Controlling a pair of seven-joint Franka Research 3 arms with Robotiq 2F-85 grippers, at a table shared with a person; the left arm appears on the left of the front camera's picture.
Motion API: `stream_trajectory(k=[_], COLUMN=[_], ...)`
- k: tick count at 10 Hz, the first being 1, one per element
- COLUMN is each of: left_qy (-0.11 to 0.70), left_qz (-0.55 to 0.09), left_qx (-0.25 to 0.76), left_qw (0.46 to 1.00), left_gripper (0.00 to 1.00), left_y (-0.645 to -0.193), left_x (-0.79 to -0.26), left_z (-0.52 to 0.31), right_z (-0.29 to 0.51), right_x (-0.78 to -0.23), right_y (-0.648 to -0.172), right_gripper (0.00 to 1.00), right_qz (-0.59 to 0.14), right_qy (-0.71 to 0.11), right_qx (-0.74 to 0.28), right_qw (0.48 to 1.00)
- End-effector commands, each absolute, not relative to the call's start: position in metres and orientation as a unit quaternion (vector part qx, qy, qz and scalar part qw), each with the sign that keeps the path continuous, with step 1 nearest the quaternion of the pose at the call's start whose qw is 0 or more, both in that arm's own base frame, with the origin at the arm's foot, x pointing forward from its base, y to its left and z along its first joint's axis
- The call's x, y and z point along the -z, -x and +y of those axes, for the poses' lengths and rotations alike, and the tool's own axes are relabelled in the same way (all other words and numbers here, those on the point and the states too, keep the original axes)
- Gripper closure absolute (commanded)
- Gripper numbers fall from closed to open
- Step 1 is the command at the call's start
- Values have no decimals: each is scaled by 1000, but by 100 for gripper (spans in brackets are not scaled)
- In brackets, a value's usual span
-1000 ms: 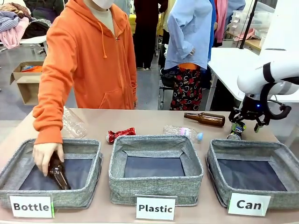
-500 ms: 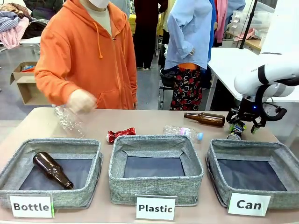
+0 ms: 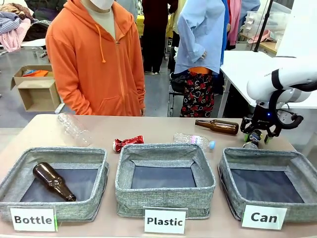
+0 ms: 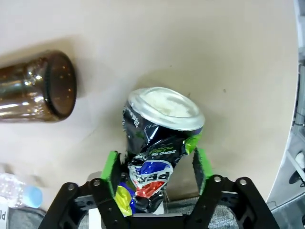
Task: Sort the can waste into the basket.
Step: Pick up the can waste from the table and place it in the right Fabric basket.
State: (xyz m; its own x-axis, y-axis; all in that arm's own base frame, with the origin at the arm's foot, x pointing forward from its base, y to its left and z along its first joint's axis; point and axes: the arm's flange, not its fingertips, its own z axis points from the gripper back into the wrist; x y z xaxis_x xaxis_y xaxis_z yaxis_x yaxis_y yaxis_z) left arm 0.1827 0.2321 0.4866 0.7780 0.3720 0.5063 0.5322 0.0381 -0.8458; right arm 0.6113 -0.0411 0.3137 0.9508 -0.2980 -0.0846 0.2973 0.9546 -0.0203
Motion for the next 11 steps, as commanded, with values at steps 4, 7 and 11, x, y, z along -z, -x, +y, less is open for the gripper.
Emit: stream_trajectory(k=[4,7,11], left_qy=[642,614,635], left_qz=[-230,-179,-206], left_qx=[102,74,95], left_qw=[724,765,738], left_gripper=[0,0,0], left_y=[-231,-252,-260], left_x=[-448,-416,-443], left_z=[138,105,137], right_z=[-43,-42,-43], right_x=[-316,-317,-335], right_y=[-619,-615,-606], right_gripper=[92,100,100], right_qz=[59,59,41], right_qy=[15,7,5], right_qx=[161,156,152], right_qw=[985,986,988])
